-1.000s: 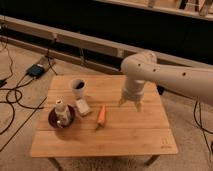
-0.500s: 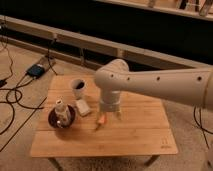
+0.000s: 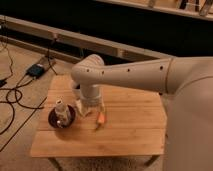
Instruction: Move the arm in a circular motion
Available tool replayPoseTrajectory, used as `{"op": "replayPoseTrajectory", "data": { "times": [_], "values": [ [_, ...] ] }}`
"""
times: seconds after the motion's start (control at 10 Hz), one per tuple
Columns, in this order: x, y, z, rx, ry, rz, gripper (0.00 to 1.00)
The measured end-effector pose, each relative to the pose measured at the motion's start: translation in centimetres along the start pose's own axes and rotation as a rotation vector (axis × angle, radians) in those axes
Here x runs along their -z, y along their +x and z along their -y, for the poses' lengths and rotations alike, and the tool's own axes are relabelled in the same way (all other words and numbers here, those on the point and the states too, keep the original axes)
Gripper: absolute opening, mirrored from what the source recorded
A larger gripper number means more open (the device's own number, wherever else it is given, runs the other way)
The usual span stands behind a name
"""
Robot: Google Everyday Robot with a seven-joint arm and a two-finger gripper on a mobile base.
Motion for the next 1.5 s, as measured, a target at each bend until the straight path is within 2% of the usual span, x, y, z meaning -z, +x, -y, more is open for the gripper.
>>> {"op": "replayPoseTrajectory", "data": {
  "times": [0.4,0.7,0.8,0.9,1.1,1.4,1.5],
  "values": [
    [1.2,-5.4,-0.9,0.012,-0.003,0.032,0.65],
    [2.1,-9.3,1.5,-0.039,0.011,0.04,0.65],
    [2.9,-11.1,3.5,-0.08,0.028,0.046,0.65],
    [3.2,-11.8,4.5,-0.101,0.035,0.049,0.65],
    [4.5,-13.8,8.2,-0.181,0.054,0.058,0.65],
    [5.6,-14.7,12.9,-0.28,0.067,0.063,0.65],
    [5.9,-14.4,15.8,-0.342,0.07,0.063,0.65]
  ]
}}
